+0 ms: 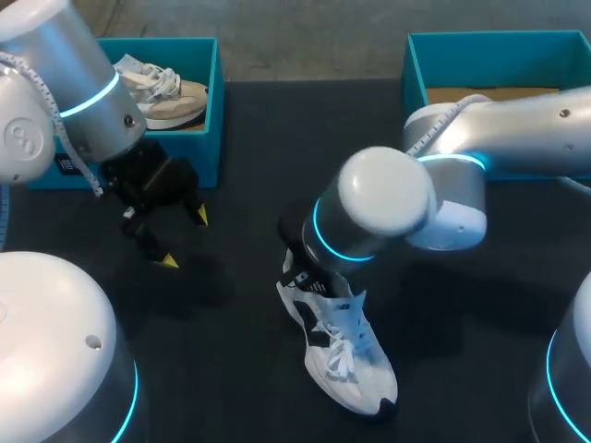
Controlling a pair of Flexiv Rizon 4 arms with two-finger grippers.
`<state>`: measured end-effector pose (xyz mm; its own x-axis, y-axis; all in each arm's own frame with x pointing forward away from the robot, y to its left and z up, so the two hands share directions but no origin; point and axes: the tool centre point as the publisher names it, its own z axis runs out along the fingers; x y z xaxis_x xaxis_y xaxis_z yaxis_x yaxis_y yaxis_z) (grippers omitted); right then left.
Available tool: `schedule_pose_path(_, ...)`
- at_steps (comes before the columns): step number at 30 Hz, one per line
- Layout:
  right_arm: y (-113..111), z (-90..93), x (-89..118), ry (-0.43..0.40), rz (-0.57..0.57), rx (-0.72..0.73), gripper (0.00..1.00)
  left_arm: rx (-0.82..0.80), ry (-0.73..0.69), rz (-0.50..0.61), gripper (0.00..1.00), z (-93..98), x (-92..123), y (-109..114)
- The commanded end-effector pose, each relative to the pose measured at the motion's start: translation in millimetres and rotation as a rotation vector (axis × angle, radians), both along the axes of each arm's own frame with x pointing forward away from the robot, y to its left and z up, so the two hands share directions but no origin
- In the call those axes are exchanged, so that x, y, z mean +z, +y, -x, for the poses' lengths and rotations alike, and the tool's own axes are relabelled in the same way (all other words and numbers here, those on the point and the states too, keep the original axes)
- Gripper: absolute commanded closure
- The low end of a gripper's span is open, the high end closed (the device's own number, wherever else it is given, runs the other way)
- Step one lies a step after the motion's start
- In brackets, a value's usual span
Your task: Take the shoe out of the shoebox, open the shoe tongue, remove and reinsert the insole, then place the shoe into the shoebox
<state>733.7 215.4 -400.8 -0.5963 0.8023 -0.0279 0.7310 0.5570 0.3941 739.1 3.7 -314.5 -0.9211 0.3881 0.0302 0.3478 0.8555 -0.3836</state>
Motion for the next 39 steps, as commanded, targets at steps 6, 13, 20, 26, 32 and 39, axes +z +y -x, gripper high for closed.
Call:
schedule_pose_path(6, -7.9, 24.9, -21.5, 0.084, 0.06, -0.041, 1.0, 0.001, -0.003, -0.001, 0.0, 1.3, 0.2, 0.5)
schedule_pose_path(13, -20.5, 46.6, -24.1, 0.125, 0.087, -0.077, 1.0, 0.001, -0.003, -0.001, 0.0, 1.3, 0.2, 0.5)
schedule_pose_path(20, -23.1, 52.1, -11.8, 0.078, 0.065, -0.086, 1.0, 0.001, -0.003, -0.001, 0.0, 1.3, 0.2, 0.5)
schedule_pose_path(26, -8.0, 38.6, 11.9, -0.006, 0.047, -0.047, 1.0, 0.001, -0.003, -0.001, 0.0, 1.3, 0.2, 0.5)
schedule_pose_path(32, 0.1, 23.9, 26.9, -0.053, 0.016, -0.006, 1.0, 0.001, -0.003, -0.001, 0.0, 1.3, 0.2, 0.5)
schedule_pose_path(39, 5.0, 4.0, 22.4, -0.045, -0.001, 0.021, 1.0, 0.001, -0.003, -0.001, 0.0, 1.3, 0.2, 0.5)
